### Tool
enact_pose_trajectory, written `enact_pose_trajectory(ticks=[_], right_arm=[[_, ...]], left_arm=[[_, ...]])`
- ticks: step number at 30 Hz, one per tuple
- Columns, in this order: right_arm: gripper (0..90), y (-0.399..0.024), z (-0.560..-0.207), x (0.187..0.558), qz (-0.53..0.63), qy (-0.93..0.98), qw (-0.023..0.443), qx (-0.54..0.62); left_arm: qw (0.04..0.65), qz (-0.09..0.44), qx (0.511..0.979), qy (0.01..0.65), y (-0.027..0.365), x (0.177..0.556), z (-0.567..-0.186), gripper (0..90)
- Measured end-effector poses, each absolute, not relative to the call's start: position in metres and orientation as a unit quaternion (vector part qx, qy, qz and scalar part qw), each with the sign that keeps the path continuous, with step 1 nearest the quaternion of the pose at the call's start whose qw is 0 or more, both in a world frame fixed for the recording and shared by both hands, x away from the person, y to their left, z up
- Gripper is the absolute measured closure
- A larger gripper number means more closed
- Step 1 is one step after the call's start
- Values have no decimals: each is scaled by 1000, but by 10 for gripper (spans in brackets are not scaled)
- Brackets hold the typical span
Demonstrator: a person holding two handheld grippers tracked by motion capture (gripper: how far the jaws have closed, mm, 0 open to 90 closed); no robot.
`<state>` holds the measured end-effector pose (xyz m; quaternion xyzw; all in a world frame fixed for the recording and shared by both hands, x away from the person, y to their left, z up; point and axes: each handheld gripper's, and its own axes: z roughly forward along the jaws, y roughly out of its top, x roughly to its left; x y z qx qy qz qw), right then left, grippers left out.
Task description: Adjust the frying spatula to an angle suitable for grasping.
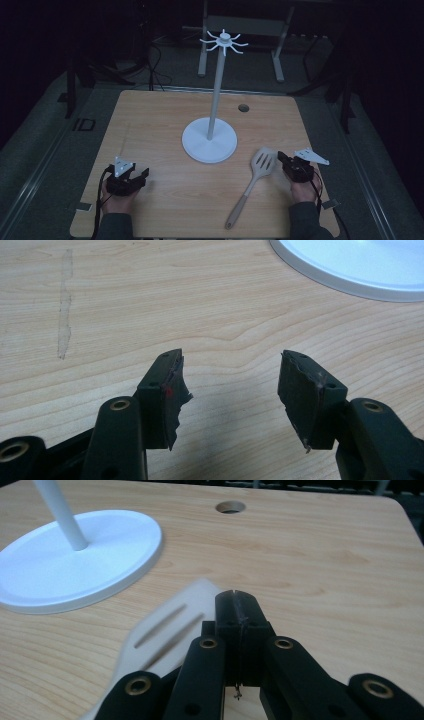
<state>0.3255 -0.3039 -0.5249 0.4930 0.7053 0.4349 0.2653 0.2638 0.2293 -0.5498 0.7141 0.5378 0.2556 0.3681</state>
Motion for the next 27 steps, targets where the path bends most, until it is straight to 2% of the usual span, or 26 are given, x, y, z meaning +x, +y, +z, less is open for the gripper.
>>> enact_pose_trajectory(ticks=[14, 27], right_arm=[[899, -261, -530, 358, 377, 769, 262, 445], [899, -277, -539, 349, 344, 773, 258, 467]], left_arm=[[369, 257, 723, 524, 225, 263, -549, 435], [364, 257, 727, 522, 225, 263, -549, 433]])
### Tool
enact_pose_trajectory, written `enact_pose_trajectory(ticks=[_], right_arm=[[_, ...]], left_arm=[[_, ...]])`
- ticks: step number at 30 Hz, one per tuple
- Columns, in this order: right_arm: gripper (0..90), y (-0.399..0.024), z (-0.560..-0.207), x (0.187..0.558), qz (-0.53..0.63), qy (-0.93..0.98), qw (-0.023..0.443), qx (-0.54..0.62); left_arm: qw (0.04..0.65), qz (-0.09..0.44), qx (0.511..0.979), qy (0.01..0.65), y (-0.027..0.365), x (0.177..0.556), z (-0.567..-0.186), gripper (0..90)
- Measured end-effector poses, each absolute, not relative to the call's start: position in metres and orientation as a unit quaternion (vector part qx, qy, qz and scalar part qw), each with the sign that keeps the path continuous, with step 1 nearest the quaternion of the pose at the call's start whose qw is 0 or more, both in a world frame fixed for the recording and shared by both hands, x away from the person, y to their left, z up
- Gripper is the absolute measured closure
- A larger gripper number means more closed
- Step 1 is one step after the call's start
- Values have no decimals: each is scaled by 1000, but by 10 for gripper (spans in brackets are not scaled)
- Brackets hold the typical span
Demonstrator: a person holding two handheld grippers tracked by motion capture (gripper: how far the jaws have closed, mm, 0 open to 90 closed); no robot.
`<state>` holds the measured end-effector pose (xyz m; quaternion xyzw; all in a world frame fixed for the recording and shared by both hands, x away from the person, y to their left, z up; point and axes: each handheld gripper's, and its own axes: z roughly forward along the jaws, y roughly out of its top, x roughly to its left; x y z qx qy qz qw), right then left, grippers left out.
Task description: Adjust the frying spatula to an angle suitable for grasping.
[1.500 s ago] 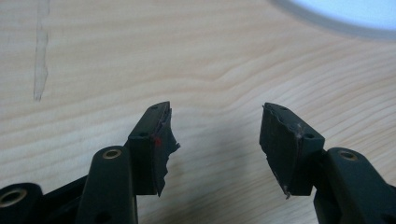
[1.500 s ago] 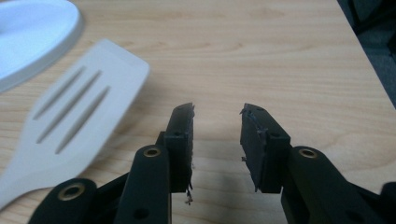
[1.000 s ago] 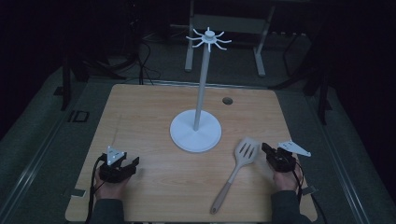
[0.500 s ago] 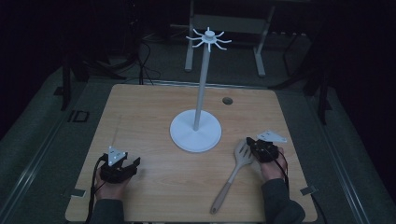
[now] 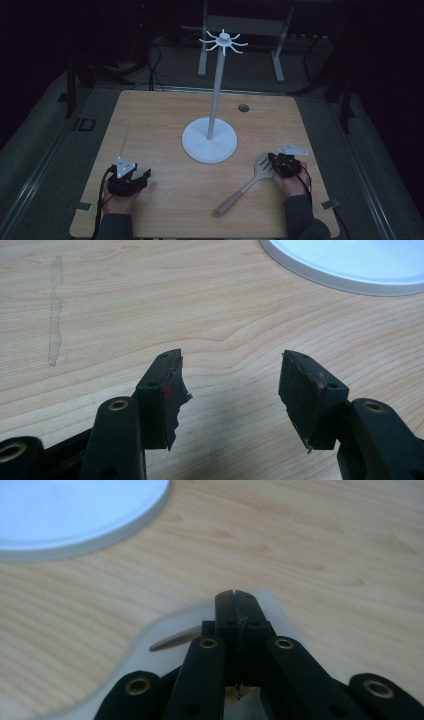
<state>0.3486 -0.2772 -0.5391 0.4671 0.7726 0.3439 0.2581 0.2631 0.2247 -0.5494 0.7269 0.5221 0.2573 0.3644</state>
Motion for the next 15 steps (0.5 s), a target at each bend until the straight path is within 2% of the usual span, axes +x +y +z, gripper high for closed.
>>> enact_pose_trajectory(ticks=[15], right_arm=[[899, -303, -552, 290, 310, 801, 213, 465]], left_arm=[[358, 262, 730, 520, 223, 263, -550, 423]])
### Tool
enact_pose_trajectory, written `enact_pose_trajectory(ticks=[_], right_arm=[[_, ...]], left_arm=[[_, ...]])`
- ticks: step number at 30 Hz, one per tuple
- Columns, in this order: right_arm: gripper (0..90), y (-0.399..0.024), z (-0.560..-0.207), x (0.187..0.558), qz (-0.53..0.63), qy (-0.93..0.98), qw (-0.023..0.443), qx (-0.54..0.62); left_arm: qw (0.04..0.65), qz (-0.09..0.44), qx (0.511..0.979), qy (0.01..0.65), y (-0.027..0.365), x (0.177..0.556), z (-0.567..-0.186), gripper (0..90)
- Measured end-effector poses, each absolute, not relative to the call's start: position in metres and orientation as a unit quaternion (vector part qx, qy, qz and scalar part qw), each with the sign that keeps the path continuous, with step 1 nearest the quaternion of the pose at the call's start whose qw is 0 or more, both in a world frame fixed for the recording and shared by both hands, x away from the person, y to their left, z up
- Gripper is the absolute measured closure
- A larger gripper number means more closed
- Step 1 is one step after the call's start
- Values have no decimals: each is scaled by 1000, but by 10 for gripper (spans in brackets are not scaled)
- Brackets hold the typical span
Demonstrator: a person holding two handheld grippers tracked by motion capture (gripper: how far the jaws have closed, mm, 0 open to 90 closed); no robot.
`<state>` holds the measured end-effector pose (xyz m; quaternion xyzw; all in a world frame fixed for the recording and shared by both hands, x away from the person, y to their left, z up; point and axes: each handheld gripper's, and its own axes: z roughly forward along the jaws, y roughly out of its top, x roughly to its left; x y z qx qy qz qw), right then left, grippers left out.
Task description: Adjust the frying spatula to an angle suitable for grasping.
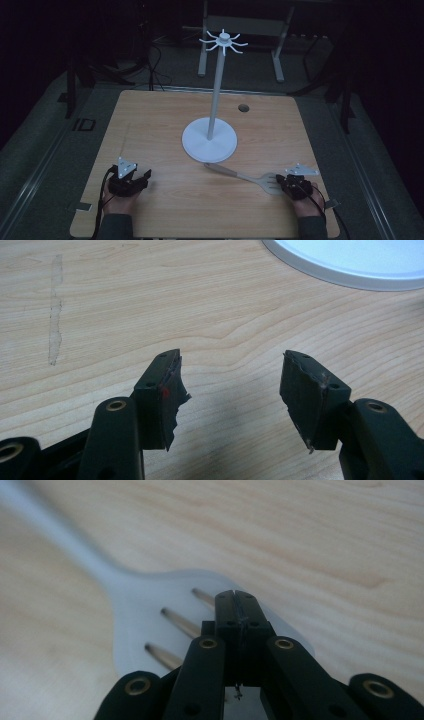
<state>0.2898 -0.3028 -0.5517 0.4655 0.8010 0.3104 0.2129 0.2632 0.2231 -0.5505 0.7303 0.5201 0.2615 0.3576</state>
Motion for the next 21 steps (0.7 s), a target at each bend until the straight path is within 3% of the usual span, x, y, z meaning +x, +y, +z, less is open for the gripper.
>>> enact_pose_trajectory(ticks=[7, 15, 21], right_arm=[[898, -292, -544, 258, 306, 822, 216, 429], [886, -284, -538, 255, 309, 830, 211, 414], [825, -266, -527, 267, 308, 845, 207, 384]], left_arm=[[356, 262, 730, 521, 223, 263, -551, 422], [355, 263, 730, 521, 223, 263, -551, 422], [354, 264, 730, 521, 223, 263, -551, 422]])
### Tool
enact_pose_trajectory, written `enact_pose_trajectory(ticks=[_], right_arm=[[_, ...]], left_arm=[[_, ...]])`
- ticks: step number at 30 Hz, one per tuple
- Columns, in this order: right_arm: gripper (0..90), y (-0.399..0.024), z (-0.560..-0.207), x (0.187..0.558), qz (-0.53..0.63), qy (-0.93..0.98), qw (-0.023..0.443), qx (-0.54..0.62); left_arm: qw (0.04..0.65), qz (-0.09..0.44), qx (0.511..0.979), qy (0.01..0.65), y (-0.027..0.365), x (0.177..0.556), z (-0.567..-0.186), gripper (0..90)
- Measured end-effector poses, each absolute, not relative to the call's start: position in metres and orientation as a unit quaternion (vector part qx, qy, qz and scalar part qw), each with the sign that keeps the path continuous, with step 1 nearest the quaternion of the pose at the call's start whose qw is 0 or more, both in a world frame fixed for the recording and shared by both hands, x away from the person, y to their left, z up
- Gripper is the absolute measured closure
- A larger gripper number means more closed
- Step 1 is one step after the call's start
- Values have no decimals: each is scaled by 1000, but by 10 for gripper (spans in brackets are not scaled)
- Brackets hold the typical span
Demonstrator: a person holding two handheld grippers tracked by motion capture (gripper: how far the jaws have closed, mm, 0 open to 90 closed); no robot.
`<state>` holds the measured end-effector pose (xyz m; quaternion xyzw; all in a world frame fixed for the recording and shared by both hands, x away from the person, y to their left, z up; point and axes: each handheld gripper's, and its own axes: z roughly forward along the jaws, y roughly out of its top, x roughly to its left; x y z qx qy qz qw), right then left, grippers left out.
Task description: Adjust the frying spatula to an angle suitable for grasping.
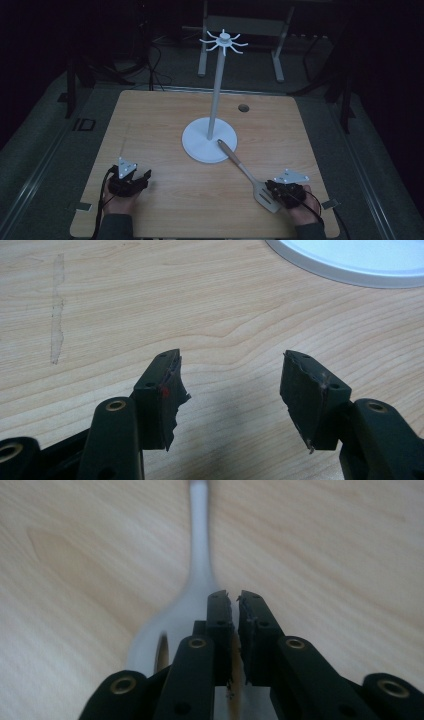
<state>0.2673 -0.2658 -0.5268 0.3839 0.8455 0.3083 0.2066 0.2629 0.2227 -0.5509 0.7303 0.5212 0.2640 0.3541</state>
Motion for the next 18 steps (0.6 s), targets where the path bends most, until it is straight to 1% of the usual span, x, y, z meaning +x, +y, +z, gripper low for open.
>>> enact_pose_trajectory(ticks=[6, 16, 17, 18], right_arm=[[779, -249, -511, 286, 313, 850, 213, 366], [736, -230, -489, 314, 301, 860, 226, 344], [719, -228, -487, 318, 299, 861, 228, 342], [682, -224, -484, 323, 296, 862, 230, 341]], left_arm=[[355, 265, 729, 522, 223, 263, -550, 422], [359, 267, 725, 523, 224, 262, -550, 420], [359, 266, 725, 524, 224, 263, -550, 421], [360, 266, 725, 524, 224, 263, -550, 420]])
